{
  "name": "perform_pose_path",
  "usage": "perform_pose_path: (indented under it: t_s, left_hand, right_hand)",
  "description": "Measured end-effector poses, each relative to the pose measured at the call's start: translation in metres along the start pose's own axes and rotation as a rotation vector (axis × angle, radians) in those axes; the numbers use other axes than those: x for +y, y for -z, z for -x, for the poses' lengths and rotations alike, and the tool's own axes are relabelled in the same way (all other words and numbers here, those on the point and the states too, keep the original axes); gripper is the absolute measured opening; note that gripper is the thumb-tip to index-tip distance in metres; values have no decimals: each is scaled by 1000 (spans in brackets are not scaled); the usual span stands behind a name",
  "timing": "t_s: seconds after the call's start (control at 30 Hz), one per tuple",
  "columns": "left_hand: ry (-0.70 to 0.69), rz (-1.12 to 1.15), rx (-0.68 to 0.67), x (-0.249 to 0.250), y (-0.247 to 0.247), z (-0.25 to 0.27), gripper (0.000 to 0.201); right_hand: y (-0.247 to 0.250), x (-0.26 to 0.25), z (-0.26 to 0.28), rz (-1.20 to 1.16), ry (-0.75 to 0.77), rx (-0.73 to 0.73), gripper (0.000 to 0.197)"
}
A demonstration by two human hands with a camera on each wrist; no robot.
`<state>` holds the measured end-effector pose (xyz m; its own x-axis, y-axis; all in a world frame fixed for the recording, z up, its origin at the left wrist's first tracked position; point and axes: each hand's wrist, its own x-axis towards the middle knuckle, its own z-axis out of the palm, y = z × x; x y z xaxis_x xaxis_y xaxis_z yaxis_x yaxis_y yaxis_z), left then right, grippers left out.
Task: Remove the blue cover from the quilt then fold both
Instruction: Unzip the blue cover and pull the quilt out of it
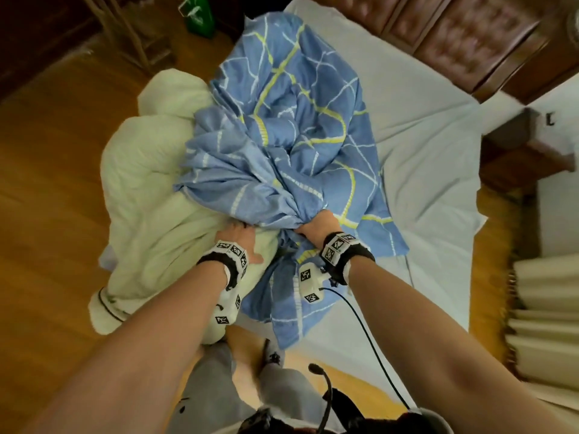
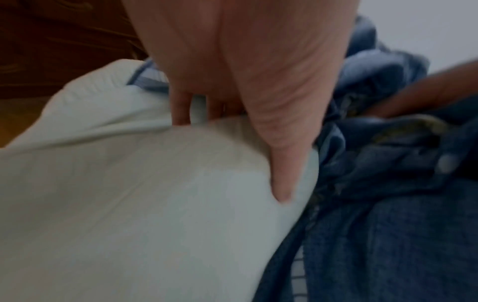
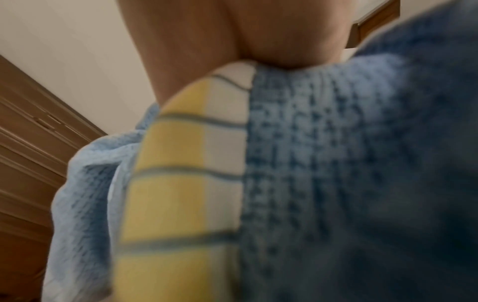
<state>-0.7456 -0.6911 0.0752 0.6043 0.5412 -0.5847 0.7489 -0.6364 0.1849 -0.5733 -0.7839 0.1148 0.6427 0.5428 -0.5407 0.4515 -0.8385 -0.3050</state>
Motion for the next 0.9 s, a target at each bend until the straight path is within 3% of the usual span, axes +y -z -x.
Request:
perform_pose_path:
  t_s: [0.07, 0.13, 0.27, 0.33, 0.47, 0.57, 0.63, 0.73, 0.9]
  left_hand:
    - [-18, -3, 32, 5, -2, -6, 44]
    - [-53, 36, 17, 6, -3, -9, 32]
    - [-117, 156, -70, 0, 2, -4, 53]
    - [-67, 175, -78, 0, 10, 8, 62]
    - [31, 213, 12, -3, 32, 43, 53]
    - [110, 225, 68, -21, 43, 75, 53]
    - [159, 212, 94, -39, 50, 96, 53]
    - [207, 246, 110, -76, 64, 123, 50]
    - [201, 479, 241, -155, 94, 155, 46]
  right_hand:
    - [-2, 8, 1, 63, -21, -9, 19]
    - [-5, 19, 1, 34, -108, 14, 15]
    - [-10, 39, 5, 32, -237, 121, 31]
    - [-11, 47, 6, -148, -267, 153, 44]
    - [-15, 68, -2, -590, -281, 38, 91]
    - [-31, 71, -2, -569, -302, 136, 91]
    - [-37, 51, 16, -456, -247, 198, 85]
    - [-44, 1, 42, -440, -78, 169, 75]
    - [-40, -106, 57, -472, 311, -106, 39]
